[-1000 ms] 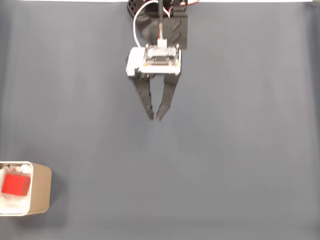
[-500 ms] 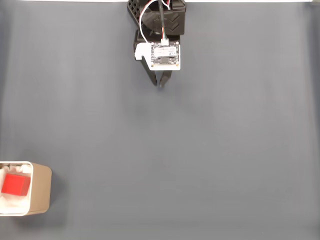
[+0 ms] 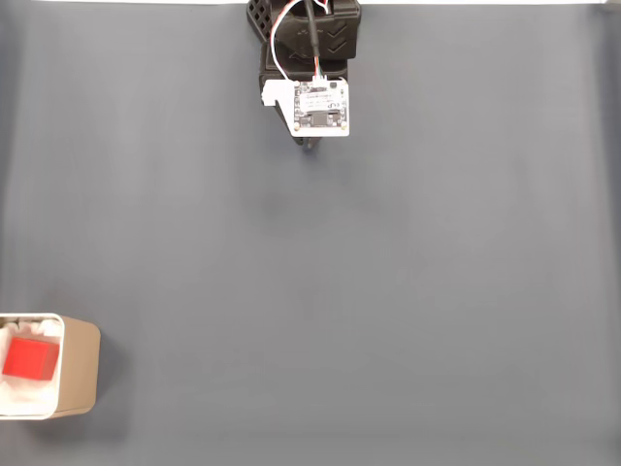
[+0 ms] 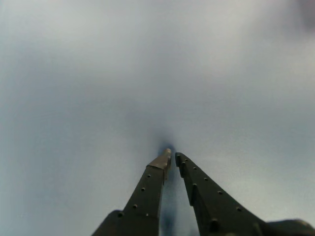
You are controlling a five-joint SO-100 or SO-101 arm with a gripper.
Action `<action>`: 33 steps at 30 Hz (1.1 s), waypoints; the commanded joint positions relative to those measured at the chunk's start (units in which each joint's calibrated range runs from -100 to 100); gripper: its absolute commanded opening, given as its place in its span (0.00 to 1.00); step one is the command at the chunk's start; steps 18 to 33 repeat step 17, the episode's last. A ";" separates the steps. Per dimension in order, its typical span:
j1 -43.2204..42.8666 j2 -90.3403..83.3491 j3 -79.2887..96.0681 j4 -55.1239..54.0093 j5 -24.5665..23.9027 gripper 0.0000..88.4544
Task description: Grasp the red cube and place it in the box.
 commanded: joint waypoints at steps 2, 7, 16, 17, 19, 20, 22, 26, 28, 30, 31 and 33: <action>0.26 0.00 0.45 1.20 -0.15 0.00; 0.26 0.00 0.45 1.28 0.00 0.00; 0.26 0.00 0.45 1.28 0.00 0.00; 0.26 0.00 0.45 1.28 0.00 0.00; 0.26 0.00 0.45 1.28 0.00 0.00; 0.26 0.00 0.45 1.28 0.00 0.00; 0.26 0.00 0.45 1.28 0.00 0.00; 0.26 0.00 0.45 1.28 0.00 0.00; 0.26 0.00 0.45 1.28 0.00 0.00; 0.26 0.00 0.45 1.28 0.00 0.00; 0.26 0.00 0.45 1.28 0.00 0.00; 0.26 0.00 0.45 1.28 0.00 0.00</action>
